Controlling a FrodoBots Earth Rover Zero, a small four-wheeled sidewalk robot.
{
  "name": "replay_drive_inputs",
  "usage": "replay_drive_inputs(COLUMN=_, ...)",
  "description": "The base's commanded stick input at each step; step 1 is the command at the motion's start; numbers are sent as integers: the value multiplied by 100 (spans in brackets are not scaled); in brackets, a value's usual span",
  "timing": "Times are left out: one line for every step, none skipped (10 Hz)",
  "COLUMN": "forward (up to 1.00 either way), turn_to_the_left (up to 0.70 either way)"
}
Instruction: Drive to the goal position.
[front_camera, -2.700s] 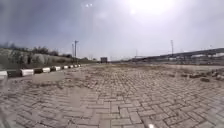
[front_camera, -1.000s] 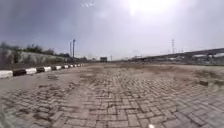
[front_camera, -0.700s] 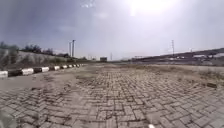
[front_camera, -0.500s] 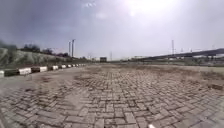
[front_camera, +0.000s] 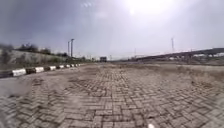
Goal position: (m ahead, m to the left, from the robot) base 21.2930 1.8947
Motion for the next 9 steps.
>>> replay_drive_inputs(forward=100, turn_to_the_left=0)
replay_drive_inputs(forward=100, turn_to_the_left=0)
replay_drive_inputs(forward=100, turn_to_the_left=0)
replay_drive_inputs(forward=100, turn_to_the_left=0)
replay_drive_inputs(forward=100, turn_to_the_left=0)
replay_drive_inputs(forward=100, turn_to_the_left=0)
replay_drive_inputs(forward=100, turn_to_the_left=0)
replay_drive_inputs(forward=100, turn_to_the_left=0)
replay_drive_inputs(forward=100, turn_to_the_left=0)
